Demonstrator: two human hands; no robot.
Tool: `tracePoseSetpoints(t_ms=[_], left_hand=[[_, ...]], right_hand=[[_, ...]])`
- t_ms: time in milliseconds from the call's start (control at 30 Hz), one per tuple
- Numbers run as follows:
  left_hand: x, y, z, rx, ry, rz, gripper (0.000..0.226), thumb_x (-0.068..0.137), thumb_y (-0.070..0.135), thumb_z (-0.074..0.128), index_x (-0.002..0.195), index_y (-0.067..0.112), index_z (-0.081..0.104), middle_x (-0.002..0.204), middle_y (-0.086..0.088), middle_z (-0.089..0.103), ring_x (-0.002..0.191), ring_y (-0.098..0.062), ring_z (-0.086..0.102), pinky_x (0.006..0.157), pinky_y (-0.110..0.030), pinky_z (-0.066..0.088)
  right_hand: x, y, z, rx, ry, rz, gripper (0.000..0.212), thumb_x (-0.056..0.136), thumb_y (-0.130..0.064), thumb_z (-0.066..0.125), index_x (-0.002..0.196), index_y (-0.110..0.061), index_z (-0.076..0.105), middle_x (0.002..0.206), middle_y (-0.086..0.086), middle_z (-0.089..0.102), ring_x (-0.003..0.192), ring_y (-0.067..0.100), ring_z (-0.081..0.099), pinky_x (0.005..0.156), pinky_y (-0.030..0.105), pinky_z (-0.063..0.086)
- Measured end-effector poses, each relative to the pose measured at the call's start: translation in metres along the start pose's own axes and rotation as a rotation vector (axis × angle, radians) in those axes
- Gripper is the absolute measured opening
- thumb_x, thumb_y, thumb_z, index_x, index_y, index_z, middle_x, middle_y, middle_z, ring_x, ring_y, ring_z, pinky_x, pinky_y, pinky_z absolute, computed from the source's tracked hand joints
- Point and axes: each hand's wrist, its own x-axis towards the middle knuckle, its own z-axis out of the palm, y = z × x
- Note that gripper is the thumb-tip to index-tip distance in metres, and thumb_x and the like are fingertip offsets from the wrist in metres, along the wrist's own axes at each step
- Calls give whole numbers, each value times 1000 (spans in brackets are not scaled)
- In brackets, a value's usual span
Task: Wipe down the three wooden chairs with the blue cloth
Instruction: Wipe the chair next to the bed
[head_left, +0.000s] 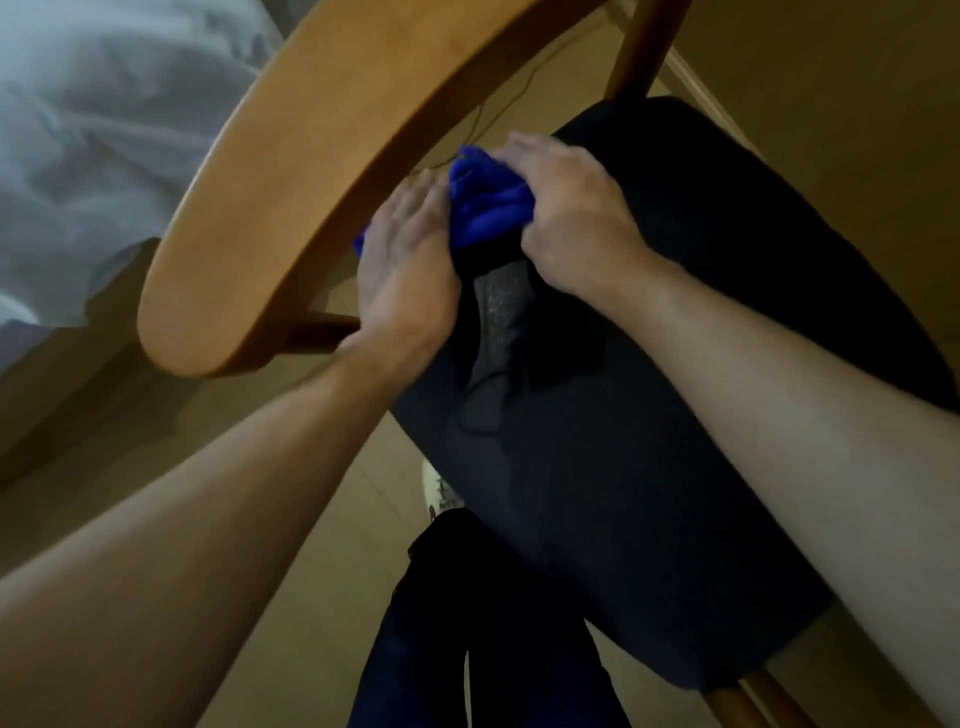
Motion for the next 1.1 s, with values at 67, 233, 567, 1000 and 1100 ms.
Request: tracePoseSetpoints(t_ms=[67, 233, 567, 1000, 1100], left_hand=[[-15, -8, 14, -14, -1, -14, 56, 93, -1, 41, 147, 14, 35, 154, -7, 31, 145, -21, 18, 116, -27, 3], [-125, -27, 9, -39, -168, 101, 65, 69, -12, 67, 131, 4, 54, 139, -15, 50, 131, -31, 45, 112, -43, 24], [-30, -35, 1, -7, -153, 103, 55, 92, 12, 54, 142, 0, 34, 139, -20, 43, 127, -34, 42, 109, -40, 31], [-161, -17, -2, -112, -200, -129, 60, 84, 3, 63, 140, 9, 41, 128, -10, 58, 97, -23, 66, 80, -35, 57], [-114, -37, -6, -111, -21, -269, 45, 90, 7, 50, 134, 13, 42, 116, -7, 58, 91, -24, 63, 76, -40, 54]], right_hand=[[-8, -7, 21, -58, 36, 20, 53, 88, 1, 54, 137, -19, 52, 148, 2, 44, 139, 23, 34, 115, 35, 30], [-119, -10, 33, -68, -155, -7, 63, 79, 6, 57, 136, -20, 55, 146, -4, 48, 138, 19, 35, 114, 36, 35], [-2, -26, 10, -24, -90, -111, 52, 79, 6, 55, 121, -24, 61, 126, -1, 59, 119, 16, 53, 103, 28, 41], [-89, -24, 13, -26, -406, -219, 57, 78, 7, 54, 128, -19, 62, 139, -6, 55, 136, 8, 38, 118, 23, 23], [-36, -49, 18, -25, -241, -319, 51, 80, 8, 52, 123, -17, 64, 138, -3, 53, 136, 14, 39, 117, 38, 29]])
